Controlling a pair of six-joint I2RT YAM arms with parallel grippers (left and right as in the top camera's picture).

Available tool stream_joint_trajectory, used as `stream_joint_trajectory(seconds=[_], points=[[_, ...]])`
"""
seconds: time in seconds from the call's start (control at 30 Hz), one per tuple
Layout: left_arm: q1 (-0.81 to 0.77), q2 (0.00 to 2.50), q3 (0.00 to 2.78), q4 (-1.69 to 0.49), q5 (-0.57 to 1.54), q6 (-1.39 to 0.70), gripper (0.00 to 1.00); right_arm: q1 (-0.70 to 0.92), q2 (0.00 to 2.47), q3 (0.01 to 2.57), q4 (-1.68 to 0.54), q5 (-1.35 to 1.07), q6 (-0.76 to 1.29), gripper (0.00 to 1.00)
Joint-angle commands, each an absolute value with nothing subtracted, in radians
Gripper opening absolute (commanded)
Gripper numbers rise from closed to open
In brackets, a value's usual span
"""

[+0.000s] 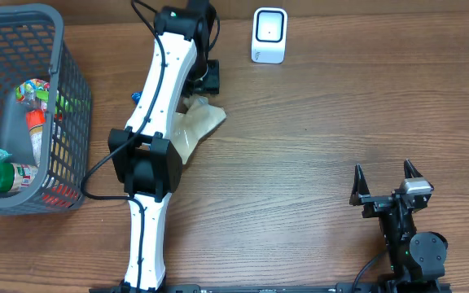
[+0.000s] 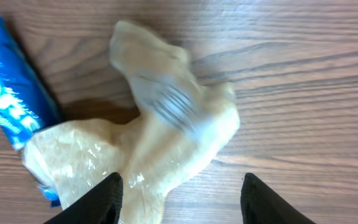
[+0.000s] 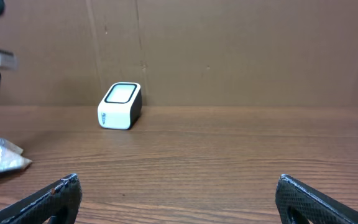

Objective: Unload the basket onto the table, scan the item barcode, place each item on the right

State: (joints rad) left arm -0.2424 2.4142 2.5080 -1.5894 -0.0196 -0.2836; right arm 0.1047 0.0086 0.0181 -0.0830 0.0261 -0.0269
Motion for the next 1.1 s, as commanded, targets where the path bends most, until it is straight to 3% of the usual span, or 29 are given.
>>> stream_joint_trajectory(seconds=[0.0, 0.13, 0.43, 0.67, 1.07], points=[[-0.241, 2.337, 2.648, -1.634, -0.010, -0.241, 0.54, 0.104, 0.003, 0.008, -0.079, 0.032, -0.034, 1.00], [-0.231, 2.283, 2.798, -1.690, -0.006, -0.212, 0.51, 0.103, 0.003, 0.008, -0.079, 0.033, -0.034, 1.00], [-0.154, 1.986, 2.901, -1.689, -0.223, -0.212, 0.64, 0.104, 0.003, 0.008, -0.079, 0.032, -0.034, 1.00], [0.100, 1.850, 2.900, -1.690, -0.288, -0.213, 0.65, 0.104, 0.003, 0.008, -0.079, 0.032, -0.034, 1.00], [0.455, 1.881, 2.700, -1.682, -0.214, -0.216, 0.69, 0.103, 0.003, 0.008, -0.079, 0.033, -0.034, 1.00]])
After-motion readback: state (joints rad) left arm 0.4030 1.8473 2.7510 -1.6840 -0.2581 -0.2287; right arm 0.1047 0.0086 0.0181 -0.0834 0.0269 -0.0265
